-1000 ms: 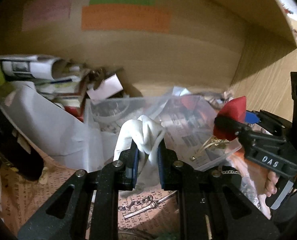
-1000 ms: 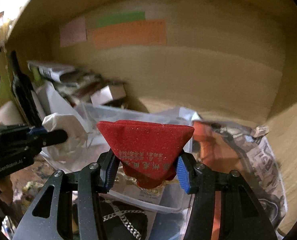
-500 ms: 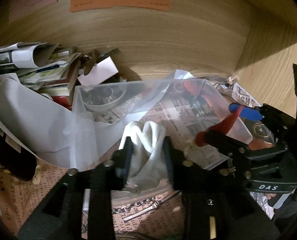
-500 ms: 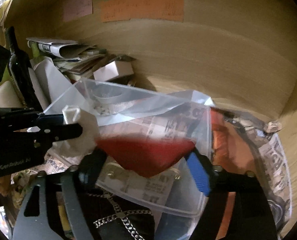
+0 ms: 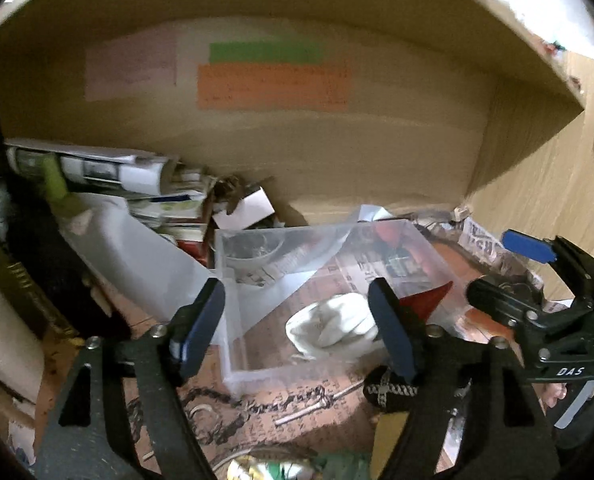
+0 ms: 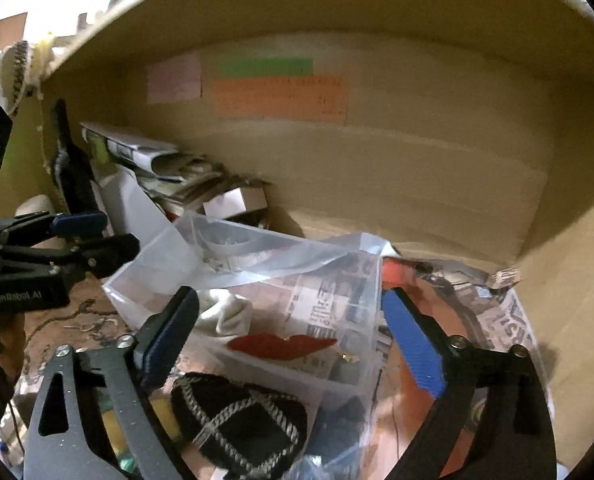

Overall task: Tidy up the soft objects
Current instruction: 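Grasp the floral scarf with the left tool while the right tool grasps the bagged grey sock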

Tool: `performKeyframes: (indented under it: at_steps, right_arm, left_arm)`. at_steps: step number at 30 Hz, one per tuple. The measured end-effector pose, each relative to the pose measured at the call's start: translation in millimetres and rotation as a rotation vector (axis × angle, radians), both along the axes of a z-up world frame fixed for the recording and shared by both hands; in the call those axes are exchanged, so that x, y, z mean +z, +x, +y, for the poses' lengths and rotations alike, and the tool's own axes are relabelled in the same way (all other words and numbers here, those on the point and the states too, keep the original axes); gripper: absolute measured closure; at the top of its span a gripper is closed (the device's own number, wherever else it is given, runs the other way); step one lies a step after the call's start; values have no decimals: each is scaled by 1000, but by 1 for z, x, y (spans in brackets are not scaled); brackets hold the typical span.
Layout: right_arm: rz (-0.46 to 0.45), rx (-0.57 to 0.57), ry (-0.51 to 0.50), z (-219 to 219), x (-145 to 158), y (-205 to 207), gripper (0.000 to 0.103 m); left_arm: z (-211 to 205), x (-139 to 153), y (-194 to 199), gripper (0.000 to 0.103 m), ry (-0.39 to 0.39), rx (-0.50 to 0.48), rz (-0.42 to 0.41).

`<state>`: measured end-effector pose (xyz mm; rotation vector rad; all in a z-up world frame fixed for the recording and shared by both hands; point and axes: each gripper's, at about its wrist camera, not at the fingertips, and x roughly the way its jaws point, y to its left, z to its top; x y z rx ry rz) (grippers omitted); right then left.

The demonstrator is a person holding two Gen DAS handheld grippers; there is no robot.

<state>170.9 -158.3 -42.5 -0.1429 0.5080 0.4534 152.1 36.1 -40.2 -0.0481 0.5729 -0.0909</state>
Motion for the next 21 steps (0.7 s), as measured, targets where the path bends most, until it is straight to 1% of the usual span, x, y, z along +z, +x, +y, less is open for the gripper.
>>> performKeyframes:
  at_steps: [2,4,7,9,13,21]
  right_arm:
    - [-34,-12,7,-4,1,-12,5]
    - [-50,-26,9,-9,1,-22,4]
    - [-40,-38,31,-17,-4,-33,4]
    - [-23,-50,45,-24,-10,-39,4]
    - [14,-83,46,-34,-25,-50,4]
    - [145,-120,46,-44,-64,-59,4]
  left_arm:
    - [2,1,-11,21,-2,8,-13]
    - [4,0,-23,21,0,14,-21]
    - [7,-7,-40,18,5,22,-13]
    - [8,-14,-51,12,3,27,-4]
    - [11,-27,-67,12,9,36,21]
    - [13,-72,-89,12,12,57,109]
